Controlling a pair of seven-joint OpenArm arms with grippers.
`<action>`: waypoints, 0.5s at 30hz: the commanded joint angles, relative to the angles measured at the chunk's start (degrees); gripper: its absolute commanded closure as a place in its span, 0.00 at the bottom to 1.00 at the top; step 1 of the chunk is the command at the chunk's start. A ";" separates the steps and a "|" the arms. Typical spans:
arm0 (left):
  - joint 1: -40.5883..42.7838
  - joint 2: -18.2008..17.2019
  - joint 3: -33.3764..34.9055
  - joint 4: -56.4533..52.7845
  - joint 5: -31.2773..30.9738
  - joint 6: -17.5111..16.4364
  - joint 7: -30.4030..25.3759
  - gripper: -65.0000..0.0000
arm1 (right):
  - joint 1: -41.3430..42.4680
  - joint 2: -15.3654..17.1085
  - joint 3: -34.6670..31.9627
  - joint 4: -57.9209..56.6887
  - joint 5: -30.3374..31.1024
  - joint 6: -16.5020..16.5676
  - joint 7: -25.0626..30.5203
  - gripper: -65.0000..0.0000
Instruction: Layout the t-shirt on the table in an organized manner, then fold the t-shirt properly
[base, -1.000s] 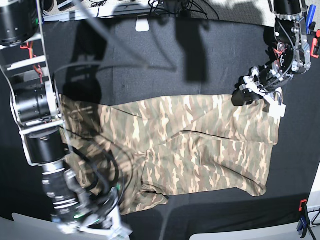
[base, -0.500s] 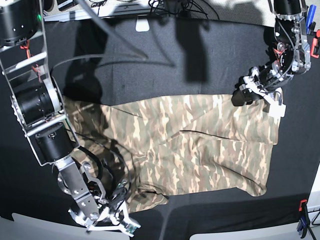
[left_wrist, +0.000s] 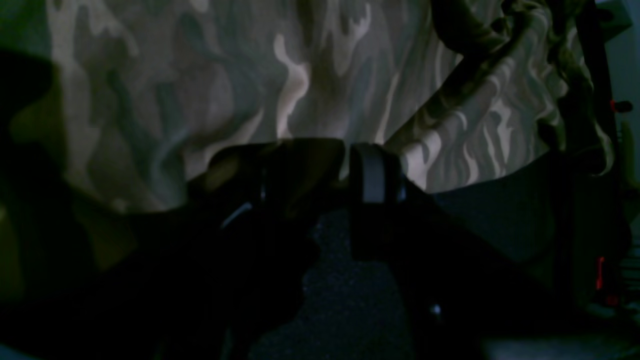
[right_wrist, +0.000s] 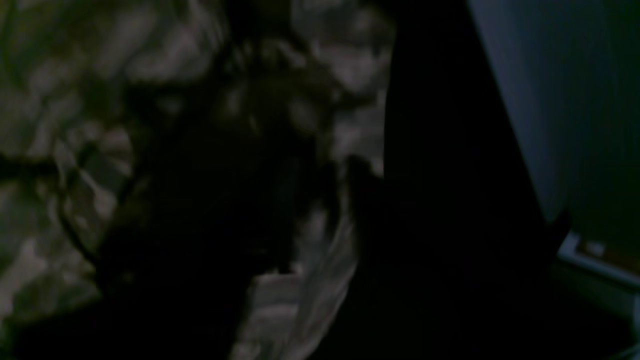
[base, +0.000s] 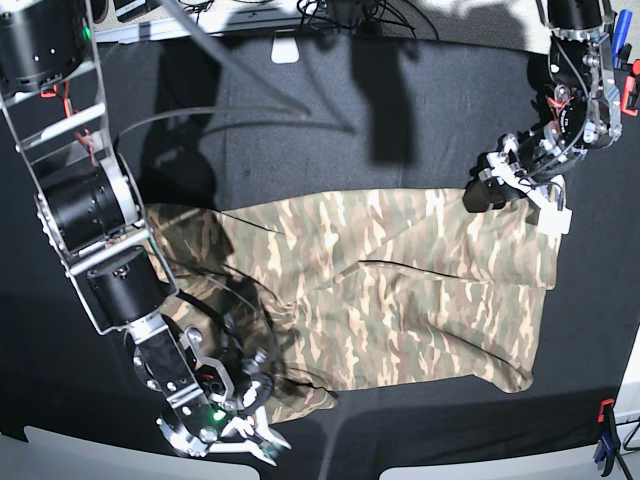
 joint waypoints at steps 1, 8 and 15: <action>-0.35 -0.52 -0.15 0.83 -0.26 -0.17 0.09 0.70 | 2.86 0.31 0.42 0.94 -0.72 -1.84 0.44 0.56; -0.35 -0.52 -0.15 0.83 -0.24 -0.17 0.11 0.70 | 2.86 0.26 0.42 0.94 3.17 -9.42 -2.16 0.54; -0.35 -0.52 -0.15 0.83 4.15 -0.20 0.07 0.70 | 0.92 0.33 0.42 1.16 9.60 2.64 -4.90 0.54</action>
